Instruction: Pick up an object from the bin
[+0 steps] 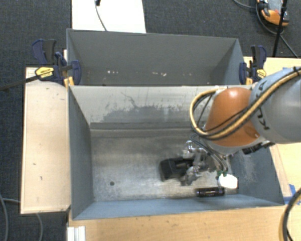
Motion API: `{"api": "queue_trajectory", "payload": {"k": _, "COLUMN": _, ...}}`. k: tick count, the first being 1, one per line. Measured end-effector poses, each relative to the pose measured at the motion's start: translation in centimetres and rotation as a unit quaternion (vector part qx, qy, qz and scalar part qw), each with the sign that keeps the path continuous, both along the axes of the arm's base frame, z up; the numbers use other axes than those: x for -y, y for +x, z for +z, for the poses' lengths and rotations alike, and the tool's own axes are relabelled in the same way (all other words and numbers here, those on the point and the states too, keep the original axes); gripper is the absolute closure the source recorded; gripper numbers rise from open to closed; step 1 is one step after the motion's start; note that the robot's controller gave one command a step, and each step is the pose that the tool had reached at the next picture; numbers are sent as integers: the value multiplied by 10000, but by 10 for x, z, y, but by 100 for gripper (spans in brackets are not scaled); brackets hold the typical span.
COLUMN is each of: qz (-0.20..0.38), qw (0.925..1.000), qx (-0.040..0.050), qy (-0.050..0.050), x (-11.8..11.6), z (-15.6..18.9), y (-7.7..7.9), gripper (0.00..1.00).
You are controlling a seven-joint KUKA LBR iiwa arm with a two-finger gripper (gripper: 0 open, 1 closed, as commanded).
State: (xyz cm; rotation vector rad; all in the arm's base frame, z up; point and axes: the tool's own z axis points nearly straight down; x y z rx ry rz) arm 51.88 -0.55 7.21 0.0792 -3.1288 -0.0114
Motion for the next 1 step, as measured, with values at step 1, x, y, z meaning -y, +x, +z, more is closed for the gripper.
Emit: {"api": "queue_trajectory", "payload": {"k": 1, "qz": -2, "qw": 10000, "qx": 0, "qy": 0, "x": 0, "z": 0, "y": 0, "gripper": 100}}
